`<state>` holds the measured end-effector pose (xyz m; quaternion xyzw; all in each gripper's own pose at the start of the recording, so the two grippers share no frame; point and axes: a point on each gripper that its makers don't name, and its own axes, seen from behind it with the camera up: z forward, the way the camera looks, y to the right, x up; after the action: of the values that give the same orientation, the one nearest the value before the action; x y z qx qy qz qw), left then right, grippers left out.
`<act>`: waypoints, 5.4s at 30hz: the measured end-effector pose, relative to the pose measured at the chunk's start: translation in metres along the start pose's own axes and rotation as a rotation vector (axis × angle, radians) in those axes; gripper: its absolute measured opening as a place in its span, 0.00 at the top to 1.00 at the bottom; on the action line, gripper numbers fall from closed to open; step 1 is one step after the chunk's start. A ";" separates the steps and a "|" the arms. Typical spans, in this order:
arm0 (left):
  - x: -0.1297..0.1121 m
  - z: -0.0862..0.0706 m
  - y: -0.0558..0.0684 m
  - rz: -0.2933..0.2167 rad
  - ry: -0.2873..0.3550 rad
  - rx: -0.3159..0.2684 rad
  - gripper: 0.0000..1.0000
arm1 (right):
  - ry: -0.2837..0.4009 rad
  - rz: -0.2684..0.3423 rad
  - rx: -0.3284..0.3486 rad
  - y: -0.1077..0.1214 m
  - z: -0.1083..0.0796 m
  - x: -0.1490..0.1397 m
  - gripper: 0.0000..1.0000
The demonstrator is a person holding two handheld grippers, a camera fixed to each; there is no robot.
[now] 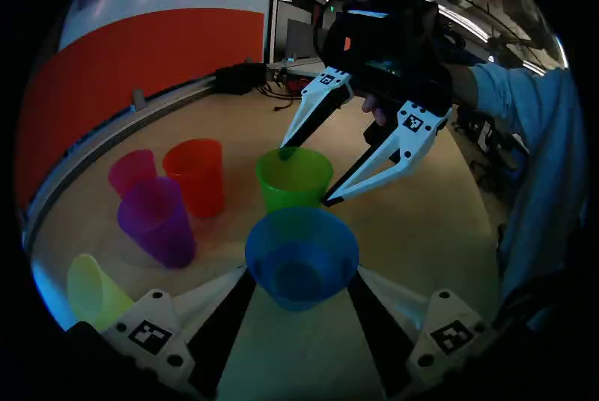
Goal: Pour water
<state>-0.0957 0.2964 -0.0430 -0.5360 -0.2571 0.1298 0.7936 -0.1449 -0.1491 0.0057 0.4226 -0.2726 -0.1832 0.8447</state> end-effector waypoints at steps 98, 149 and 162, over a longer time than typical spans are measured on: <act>0.113 -0.183 -0.071 -0.047 0.462 0.307 0.17 | 0.520 0.038 -0.082 -0.040 -0.052 0.162 0.09; 0.174 -0.231 -0.082 0.195 0.568 0.479 0.18 | 0.572 0.021 0.004 -0.074 -0.046 0.184 0.10; 0.197 -0.240 -0.078 0.387 0.549 0.582 0.18 | 0.572 0.004 0.033 -0.089 -0.039 0.185 0.11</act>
<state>0.1948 0.1725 0.0106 -0.3431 0.1155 0.1958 0.9114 0.0175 -0.2764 -0.0299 0.4702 -0.0269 -0.0502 0.8807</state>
